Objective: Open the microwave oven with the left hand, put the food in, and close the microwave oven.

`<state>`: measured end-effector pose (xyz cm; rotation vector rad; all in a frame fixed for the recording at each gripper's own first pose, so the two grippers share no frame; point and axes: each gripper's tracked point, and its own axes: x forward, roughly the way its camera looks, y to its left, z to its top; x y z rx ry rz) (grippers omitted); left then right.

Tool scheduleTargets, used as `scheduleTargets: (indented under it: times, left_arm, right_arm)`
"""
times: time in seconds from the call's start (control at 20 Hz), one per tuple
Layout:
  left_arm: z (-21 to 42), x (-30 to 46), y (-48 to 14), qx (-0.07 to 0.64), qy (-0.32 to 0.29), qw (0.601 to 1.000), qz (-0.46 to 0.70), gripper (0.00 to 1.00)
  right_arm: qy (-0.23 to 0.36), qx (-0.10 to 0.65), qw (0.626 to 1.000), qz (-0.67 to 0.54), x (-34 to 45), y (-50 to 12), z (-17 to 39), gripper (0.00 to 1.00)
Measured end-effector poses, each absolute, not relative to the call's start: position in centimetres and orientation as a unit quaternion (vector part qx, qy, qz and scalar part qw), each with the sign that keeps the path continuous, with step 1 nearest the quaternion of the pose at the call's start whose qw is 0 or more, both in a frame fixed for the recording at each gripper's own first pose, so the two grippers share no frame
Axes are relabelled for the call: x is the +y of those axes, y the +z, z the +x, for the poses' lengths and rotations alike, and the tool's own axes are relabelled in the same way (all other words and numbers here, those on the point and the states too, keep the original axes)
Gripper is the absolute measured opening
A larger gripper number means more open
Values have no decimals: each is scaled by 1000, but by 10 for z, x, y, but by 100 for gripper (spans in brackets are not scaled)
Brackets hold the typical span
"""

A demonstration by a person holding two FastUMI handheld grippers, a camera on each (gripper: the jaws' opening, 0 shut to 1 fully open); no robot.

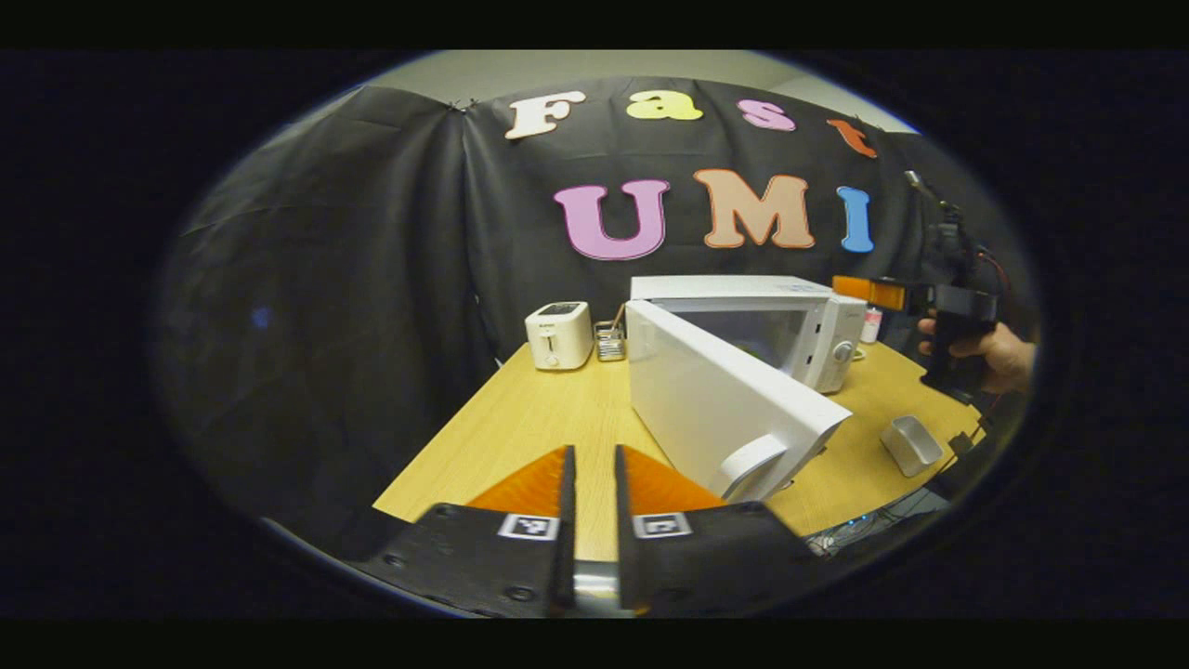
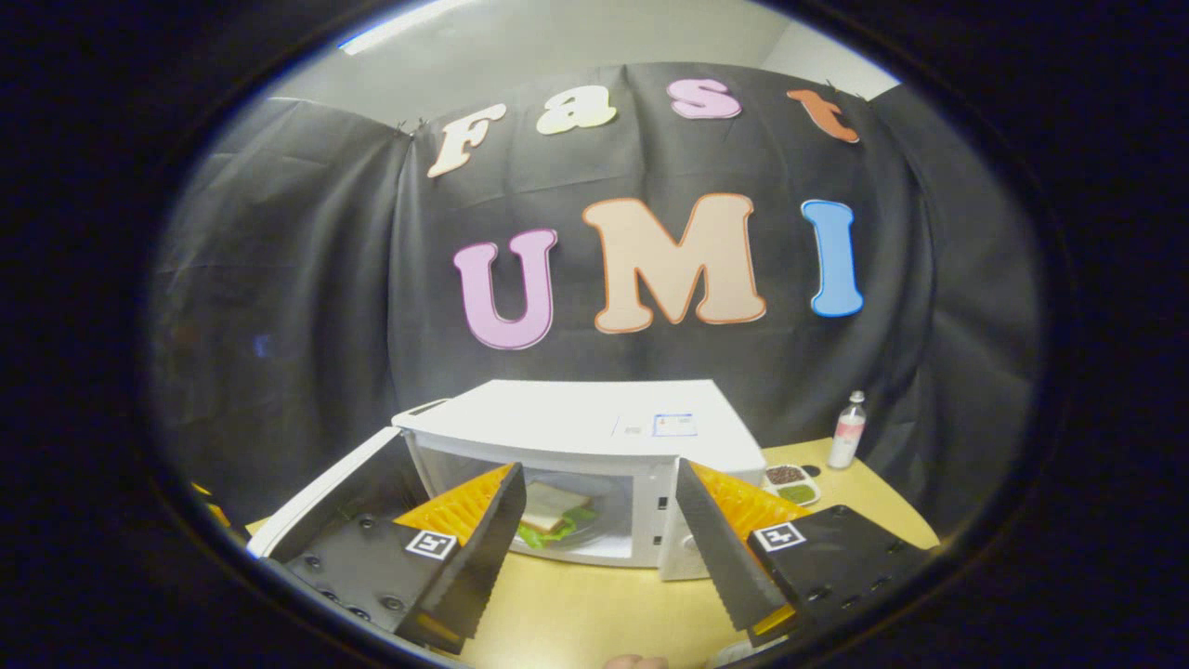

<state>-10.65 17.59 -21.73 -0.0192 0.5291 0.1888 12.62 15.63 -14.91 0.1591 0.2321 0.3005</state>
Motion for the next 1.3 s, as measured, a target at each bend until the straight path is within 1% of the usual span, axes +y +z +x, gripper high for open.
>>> scheduleTargets:
  times: [0.05, 0.1, 0.25, 0.45, 0.5, 0.7, 0.75, 1.05, 1.3]
  left_arm:
    - [-107, 172, -222, 269, 91, 959, -13, 2]
    - [-107, 162, -223, 270, 81, 959, -20, 0]
    - [-97, 149, -231, 270, 68, 960, -4, 0]
    - [-95, 132, -241, 278, 60, 959, 4, 0]
    - [-94, 128, -244, 279, 58, 958, 4, 0]
    - [-86, 112, -252, 290, 44, 956, 11, 0]
    - [-82, 111, -252, 288, 44, 956, 20, 0]
    - [-61, 82, -251, 282, 18, 959, 27, 0]
    - [-44, 48, -257, 281, -21, 959, 39, 0]
  right_arm:
    - [145, 118, 979, 80, 147, -145, 124, 91]
    - [142, 116, 979, 86, 138, -138, 121, 91]
    - [124, 93, 984, 92, 106, -102, 122, 91]
    - [119, 76, 987, 82, 81, -86, 111, 91]
    - [116, 73, 987, 80, 74, -83, 109, 99]
    - [99, 56, 991, 74, 46, -70, 104, 99]
    - [96, 56, 991, 73, 40, -70, 103, 91]
    - [88, 50, 992, 69, 19, -64, 101, 91]
    - [84, 48, 993, 64, 4, -60, 100, 91]
